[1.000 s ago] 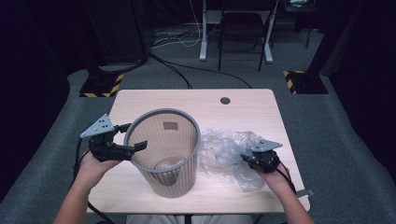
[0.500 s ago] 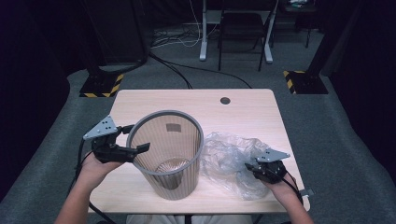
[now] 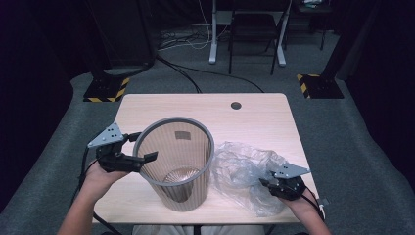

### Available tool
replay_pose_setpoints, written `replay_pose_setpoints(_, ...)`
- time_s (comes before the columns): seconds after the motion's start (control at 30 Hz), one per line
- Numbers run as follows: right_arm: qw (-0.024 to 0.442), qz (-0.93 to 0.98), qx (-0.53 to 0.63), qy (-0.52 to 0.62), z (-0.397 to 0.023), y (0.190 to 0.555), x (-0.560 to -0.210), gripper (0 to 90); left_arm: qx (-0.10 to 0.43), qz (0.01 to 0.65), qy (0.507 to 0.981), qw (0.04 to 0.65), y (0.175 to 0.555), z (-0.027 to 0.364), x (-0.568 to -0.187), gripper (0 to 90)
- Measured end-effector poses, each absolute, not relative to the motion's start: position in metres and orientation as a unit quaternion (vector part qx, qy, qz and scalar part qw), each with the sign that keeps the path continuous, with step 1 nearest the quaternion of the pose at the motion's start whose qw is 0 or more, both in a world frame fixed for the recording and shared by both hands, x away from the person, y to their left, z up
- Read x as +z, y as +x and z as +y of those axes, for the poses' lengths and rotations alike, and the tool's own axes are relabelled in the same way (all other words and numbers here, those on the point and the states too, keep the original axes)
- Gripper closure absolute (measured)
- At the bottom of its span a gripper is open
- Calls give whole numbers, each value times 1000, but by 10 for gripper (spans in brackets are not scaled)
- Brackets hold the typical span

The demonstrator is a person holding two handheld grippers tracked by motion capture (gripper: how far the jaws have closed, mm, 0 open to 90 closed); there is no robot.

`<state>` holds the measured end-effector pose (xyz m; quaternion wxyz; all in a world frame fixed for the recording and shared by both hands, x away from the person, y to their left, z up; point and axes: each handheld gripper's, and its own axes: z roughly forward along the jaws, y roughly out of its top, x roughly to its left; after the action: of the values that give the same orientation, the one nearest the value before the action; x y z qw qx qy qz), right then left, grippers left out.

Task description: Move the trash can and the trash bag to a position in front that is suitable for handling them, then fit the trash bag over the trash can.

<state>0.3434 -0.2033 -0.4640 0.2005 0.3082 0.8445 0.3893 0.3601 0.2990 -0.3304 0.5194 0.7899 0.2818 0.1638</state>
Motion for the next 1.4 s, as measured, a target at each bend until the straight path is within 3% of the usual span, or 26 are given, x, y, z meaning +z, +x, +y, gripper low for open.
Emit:
replay_pose_setpoints(0.07,202,842,393,309,-204,343,-463,549,163,283,790,519,360,299,-330,146)
replay_pose_setpoints(0.1,206,837,399,314,-204,342,-462,485,163,283,791,517,360,299,-330,148)
replay_pose_setpoints(0.37,224,809,427,336,-206,339,-456,230,167,289,790,514,361,302,-326,150)
replay_pose_setpoints(0.83,222,806,434,336,-196,342,-451,146,186,295,771,532,359,319,-317,150)
replay_pose_setpoints(1.4,210,809,426,347,-184,357,-458,119,190,306,764,535,359,331,-321,150)
